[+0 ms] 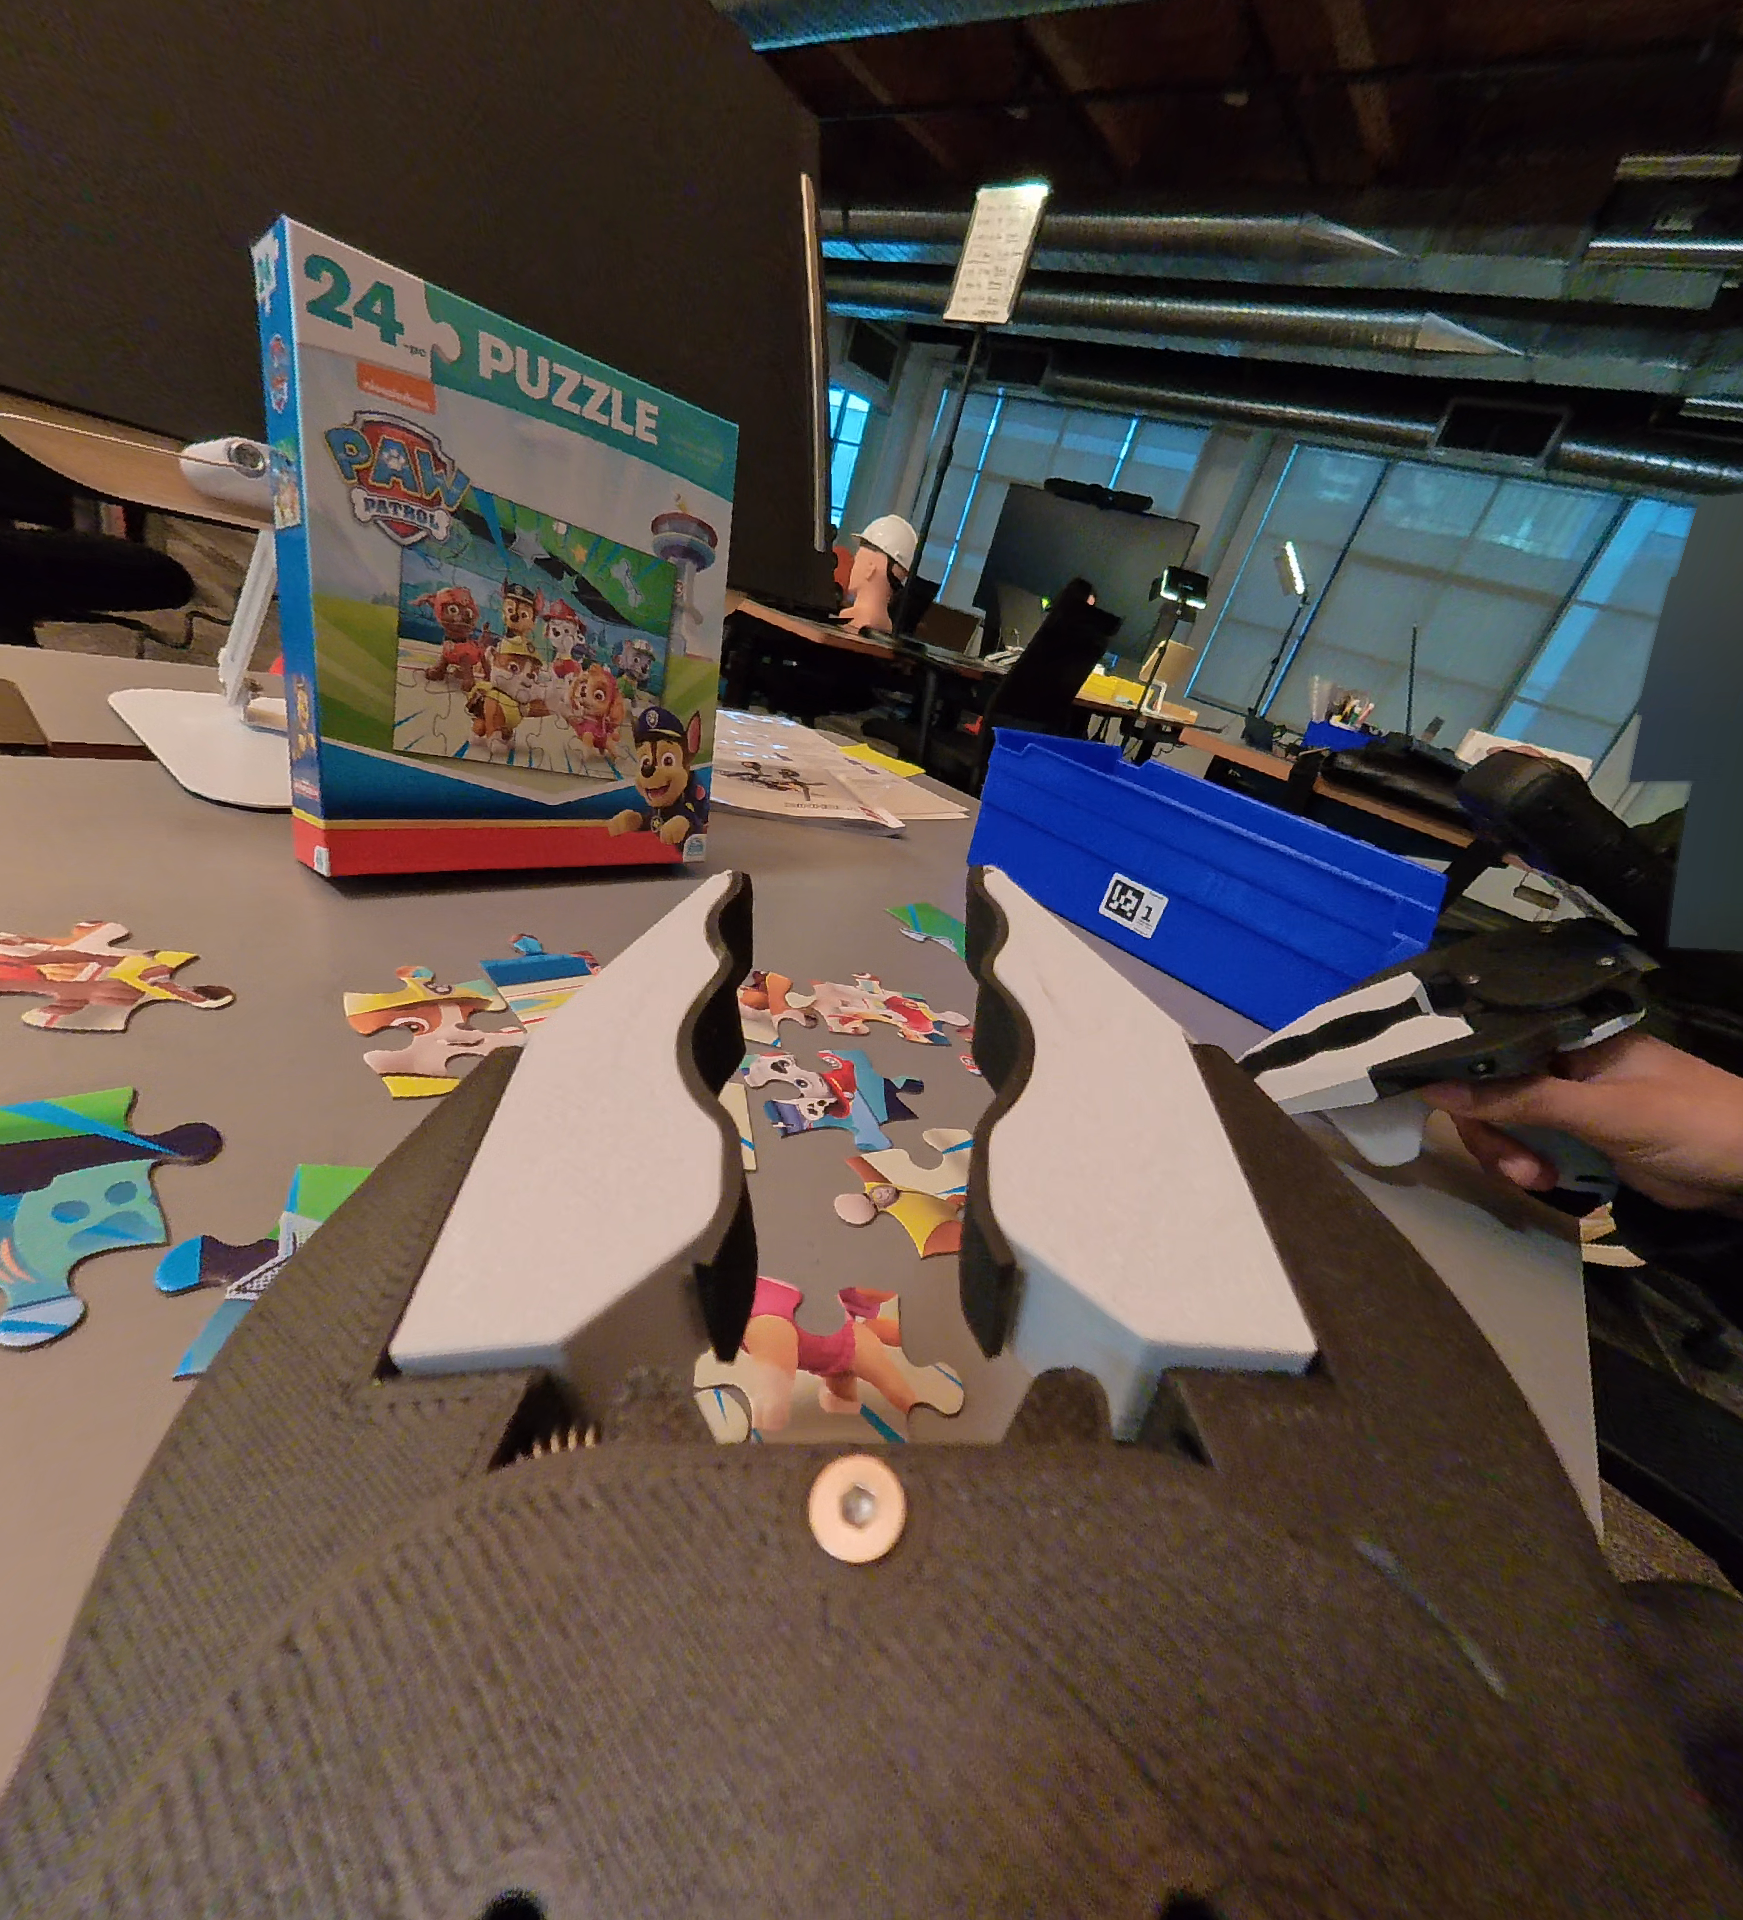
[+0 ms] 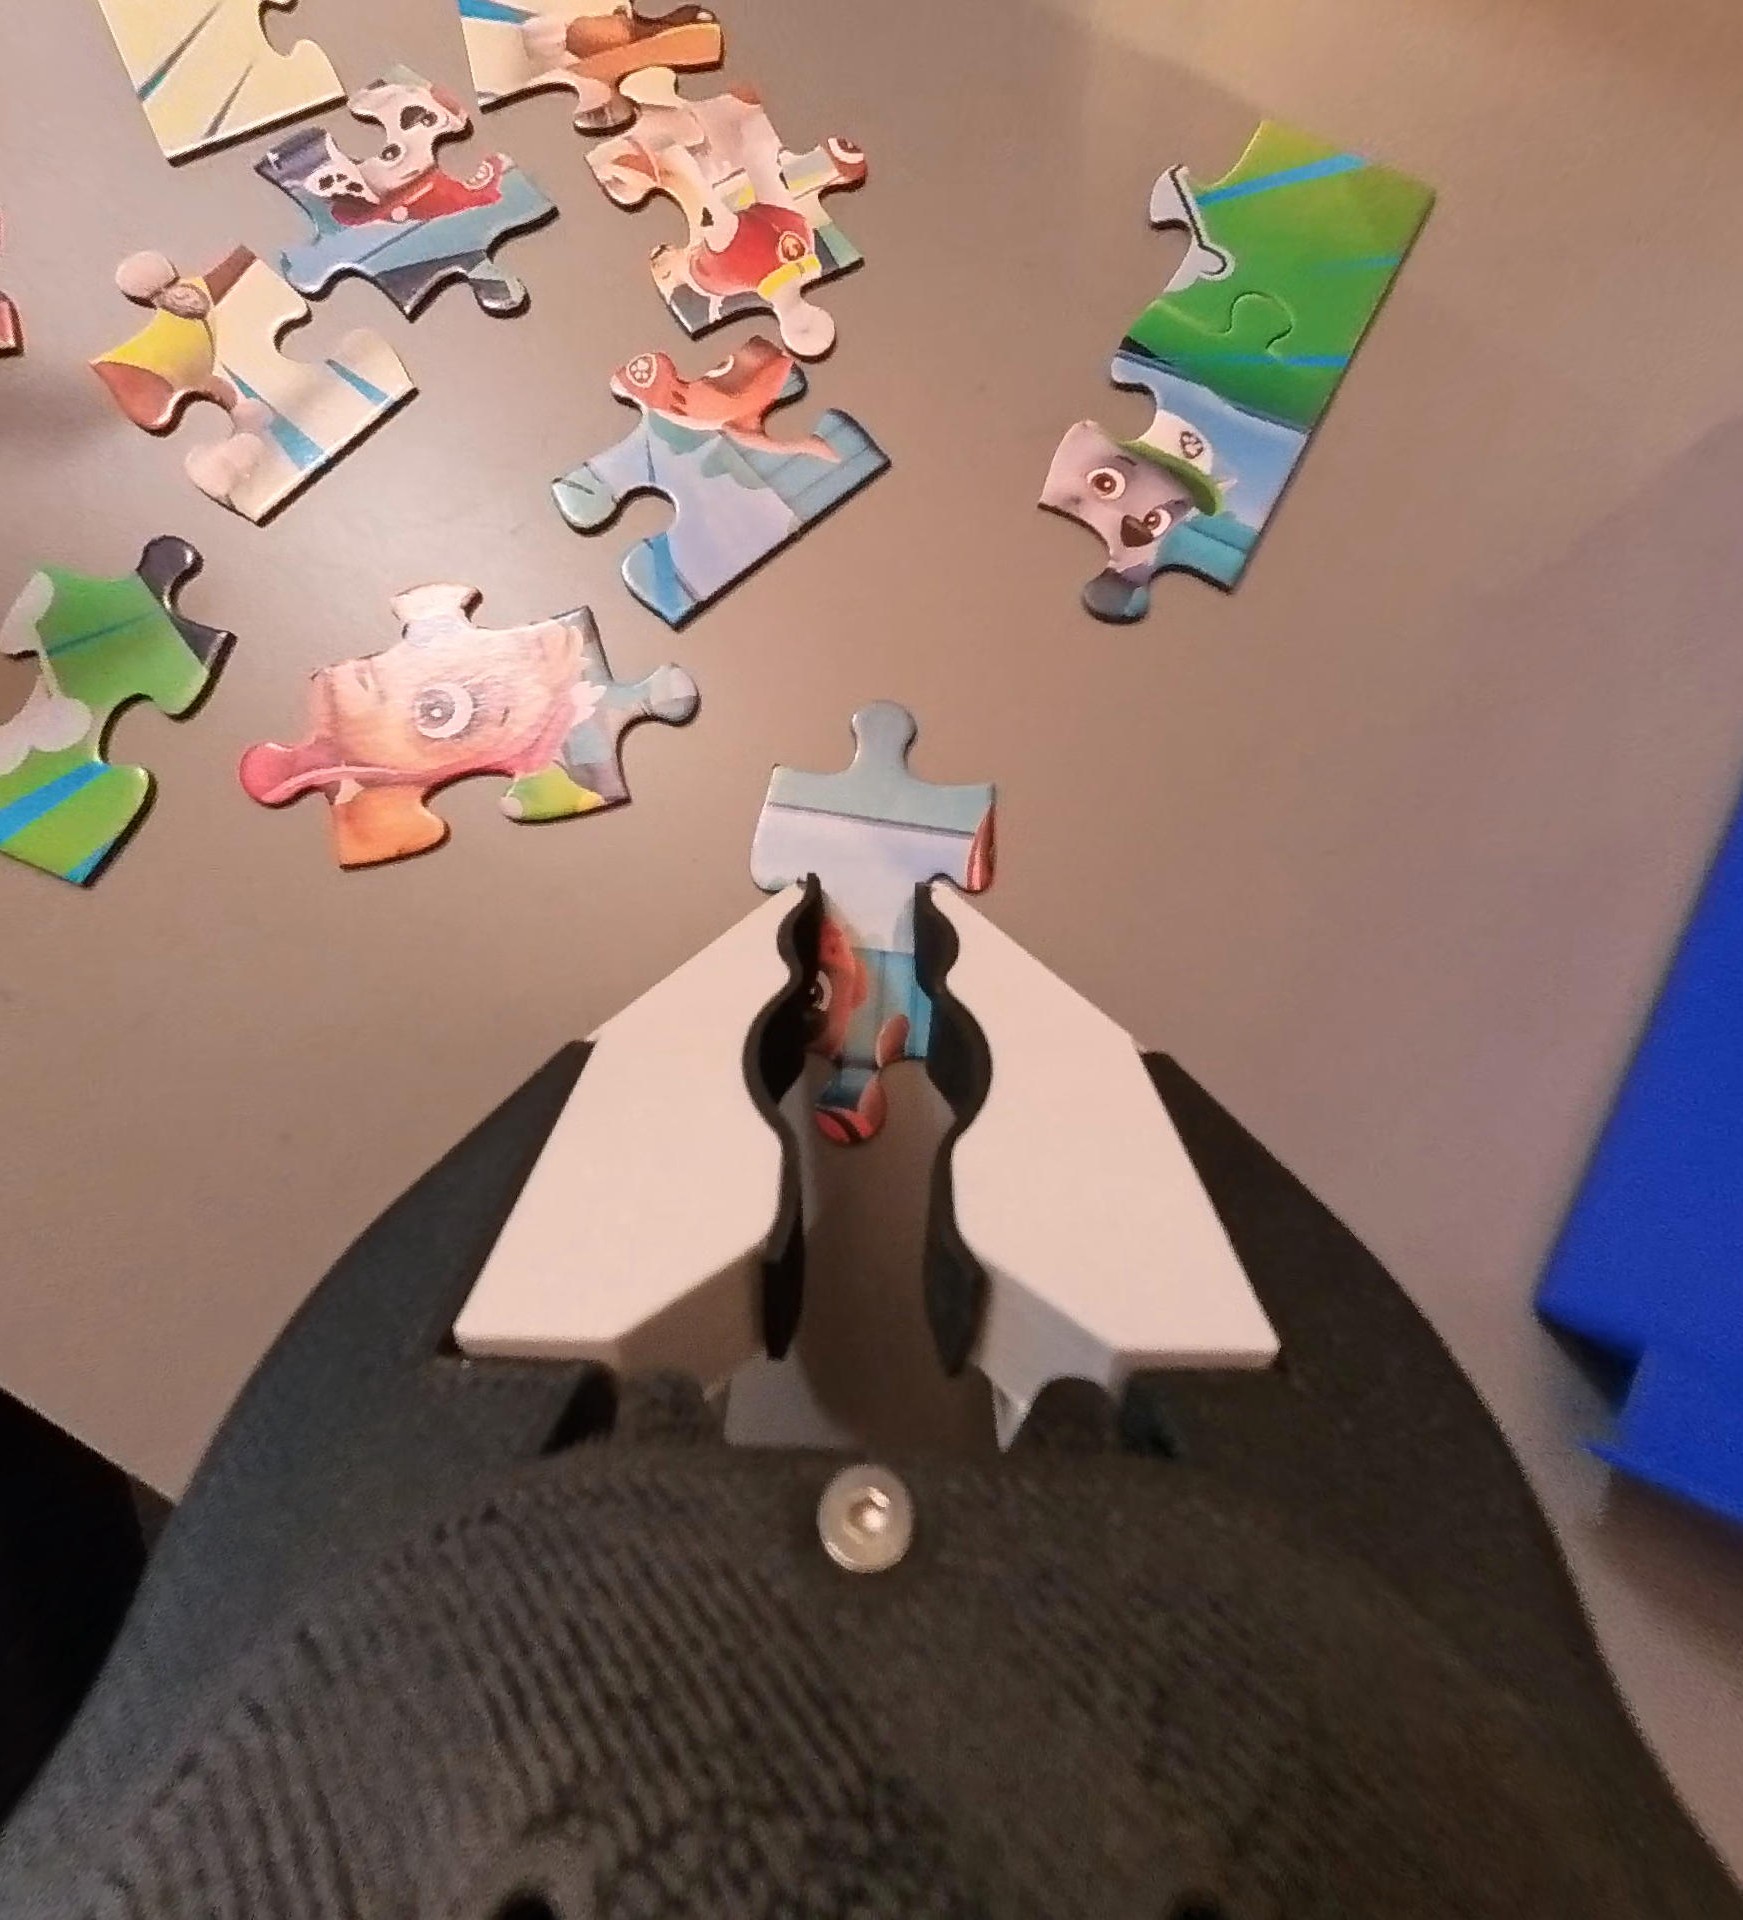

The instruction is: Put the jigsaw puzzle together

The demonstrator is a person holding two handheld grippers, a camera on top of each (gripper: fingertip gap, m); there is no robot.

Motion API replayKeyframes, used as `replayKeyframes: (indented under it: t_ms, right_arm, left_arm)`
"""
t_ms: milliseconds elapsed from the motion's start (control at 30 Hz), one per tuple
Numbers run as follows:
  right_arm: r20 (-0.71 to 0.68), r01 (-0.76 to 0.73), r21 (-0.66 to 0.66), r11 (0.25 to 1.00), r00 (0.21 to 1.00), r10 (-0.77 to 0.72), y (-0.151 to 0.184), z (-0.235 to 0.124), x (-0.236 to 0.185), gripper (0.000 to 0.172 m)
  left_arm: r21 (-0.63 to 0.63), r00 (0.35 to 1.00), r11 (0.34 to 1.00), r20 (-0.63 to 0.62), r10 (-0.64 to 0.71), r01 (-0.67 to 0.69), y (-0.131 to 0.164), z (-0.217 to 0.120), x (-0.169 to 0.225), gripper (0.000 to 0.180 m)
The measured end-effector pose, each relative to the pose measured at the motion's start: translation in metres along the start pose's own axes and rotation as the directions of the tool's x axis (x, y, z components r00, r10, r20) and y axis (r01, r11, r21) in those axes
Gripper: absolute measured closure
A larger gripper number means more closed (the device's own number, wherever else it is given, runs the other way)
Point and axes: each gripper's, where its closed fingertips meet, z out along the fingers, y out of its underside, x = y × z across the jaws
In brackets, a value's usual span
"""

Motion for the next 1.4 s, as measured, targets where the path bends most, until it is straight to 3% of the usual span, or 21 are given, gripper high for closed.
replayKeyframes:
  t_ms: [200,400,533,633,767,1000,1100,1200,1400]
  right_arm:
    - [0.038,0.017,-0.056,0.998,0.999,-0.014,0.008,-0.008,-0.014,0.156]
    - [0.089,0.148,-0.143,0.979,0.987,-0.136,0.033,-0.03,-0.048,0.157]
    - [0.171,0.174,-0.1,0.98,0.973,-0.155,0.032,-0.03,-0.089,0.15]
    - [0.218,0.223,-0.057,0.973,0.954,-0.205,0.022,-0.02,-0.117,0.149]
    - [0.228,0.28,-0.047,0.959,0.938,-0.262,0.013,-0.015,-0.127,0.141]
    - [0.227,0.145,0.25,0.957,0.952,-0.203,-0.052,-0.044,-0.111,0.141]
    - [0.195,0.104,0.397,0.912,0.961,-0.194,-0.083,-0.043,-0.098,0.142]
    - [0.187,0.073,0.459,0.885,0.966,-0.177,-0.102,-0.028,-0.086,0.14]
    - [0.125,0.032,0.588,0.808,0.984,-0.13,-0.119,-0.009,-0.057,0.144]
  left_arm:
    - [0.004,1.0,1.0,0.002,-0.003,0.003,-0.001,0.0,-0.001,0.141]
    - [0.006,1.0,1.0,0.0,-0.011,0.011,-0.001,0.0,-0.001,0.141]
    - [0.007,1.0,1.0,0.0,-0.01,0.01,-0.001,0.0,-0.001,0.141]
    - [-0.004,0.995,0.997,-0.069,-0.076,0.076,-0.001,-0.001,0.007,0.139]
    - [0.052,0.978,0.984,-0.131,-0.161,0.169,-0.014,-0.006,0.009,0.139]
    - [0.108,0.892,0.921,-0.312,-0.327,0.375,-0.036,-0.019,0.014,0.137]
    - [0.138,0.893,0.914,-0.31,-0.326,0.381,-0.04,-0.022,0.011,0.138]
    - [0.15,0.906,0.917,-0.279,-0.318,0.369,-0.04,-0.021,0.006,0.138]
    - [0.154,0.914,0.922,-0.264,-0.308,0.355,-0.038,-0.021,0.005,0.139]
